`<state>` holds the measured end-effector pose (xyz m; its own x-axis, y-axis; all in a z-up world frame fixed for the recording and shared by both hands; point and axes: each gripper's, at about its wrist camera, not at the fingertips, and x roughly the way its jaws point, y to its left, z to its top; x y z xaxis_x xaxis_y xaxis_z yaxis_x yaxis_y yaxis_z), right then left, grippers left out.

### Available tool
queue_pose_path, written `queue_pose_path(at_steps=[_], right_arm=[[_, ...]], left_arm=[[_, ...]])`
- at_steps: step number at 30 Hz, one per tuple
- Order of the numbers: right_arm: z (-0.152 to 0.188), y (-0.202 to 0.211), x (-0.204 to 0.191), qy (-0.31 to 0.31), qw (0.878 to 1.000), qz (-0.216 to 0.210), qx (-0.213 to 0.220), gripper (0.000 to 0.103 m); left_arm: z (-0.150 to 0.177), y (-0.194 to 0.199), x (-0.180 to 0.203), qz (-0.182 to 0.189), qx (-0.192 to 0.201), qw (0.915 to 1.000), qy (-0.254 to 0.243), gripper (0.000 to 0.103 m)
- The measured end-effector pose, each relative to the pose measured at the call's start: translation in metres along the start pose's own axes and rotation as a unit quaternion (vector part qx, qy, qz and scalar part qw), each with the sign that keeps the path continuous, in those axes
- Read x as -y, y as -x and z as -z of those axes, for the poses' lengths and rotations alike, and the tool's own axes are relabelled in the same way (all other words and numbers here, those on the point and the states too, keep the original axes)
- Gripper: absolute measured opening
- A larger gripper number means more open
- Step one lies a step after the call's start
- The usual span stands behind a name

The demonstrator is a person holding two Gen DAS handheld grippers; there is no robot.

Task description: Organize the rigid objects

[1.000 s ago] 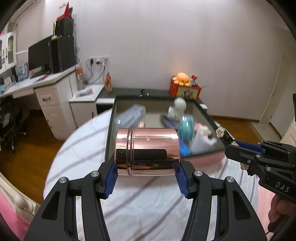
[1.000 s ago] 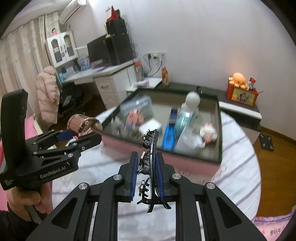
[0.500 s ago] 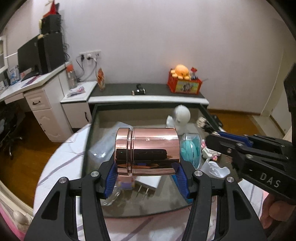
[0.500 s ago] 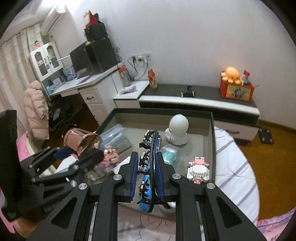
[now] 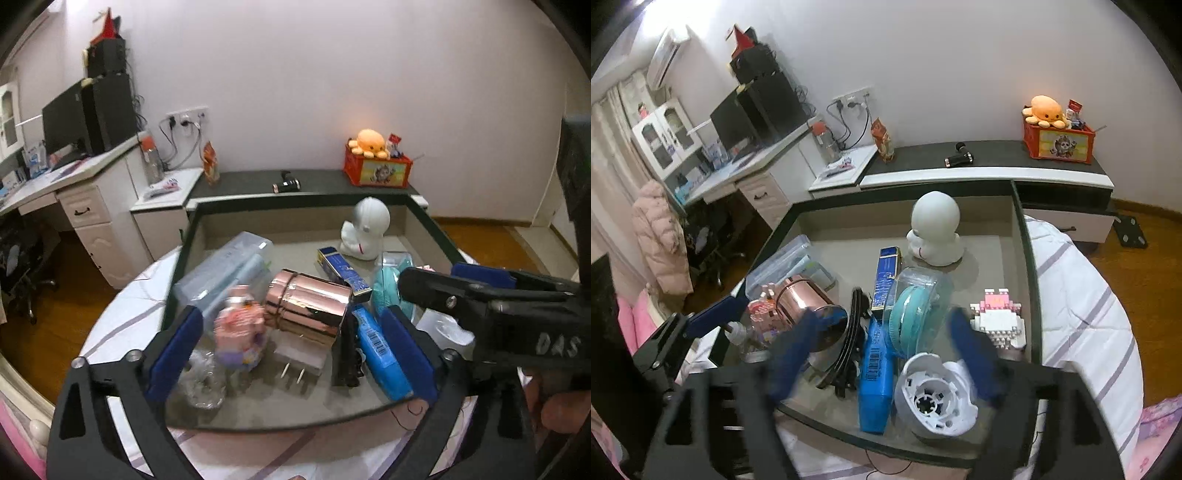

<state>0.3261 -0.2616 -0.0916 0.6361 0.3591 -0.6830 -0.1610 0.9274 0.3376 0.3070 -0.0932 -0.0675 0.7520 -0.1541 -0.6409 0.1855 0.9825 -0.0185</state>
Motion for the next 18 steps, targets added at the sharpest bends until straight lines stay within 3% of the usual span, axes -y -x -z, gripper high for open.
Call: queue_pose_path(at_steps=[2,5,8,12,18], right_arm=[[0.004,0.009,0.002,-0.009,1.0,0.008,0.011,0.086],[0.013,0.027,0.002,-0.02,0.999,0.022,0.036,0.103],[0.024,0.045,-0.005,-0.021,0.998,0.043,0.045,0.103],[0.041,0.072,-0.016,-0.014,0.997,0.04,0.066,0.103],[0.08,0.125,-0.04,0.001,0.993,0.053,0.104,0.103]], left_arm=[[0.003,0.016,-0.005,-0.007,0.016,0.9998,0.005,0.103],[0.01,0.041,-0.011,-0.02,0.035,0.9991,0.01,0.103],[0.019,0.065,-0.017,-0.037,0.049,0.998,0.015,0.103],[0.031,0.091,-0.024,-0.051,0.052,0.9972,0.018,0.103],[0.053,0.13,-0.032,-0.054,0.06,0.9962,0.032,0.103]])
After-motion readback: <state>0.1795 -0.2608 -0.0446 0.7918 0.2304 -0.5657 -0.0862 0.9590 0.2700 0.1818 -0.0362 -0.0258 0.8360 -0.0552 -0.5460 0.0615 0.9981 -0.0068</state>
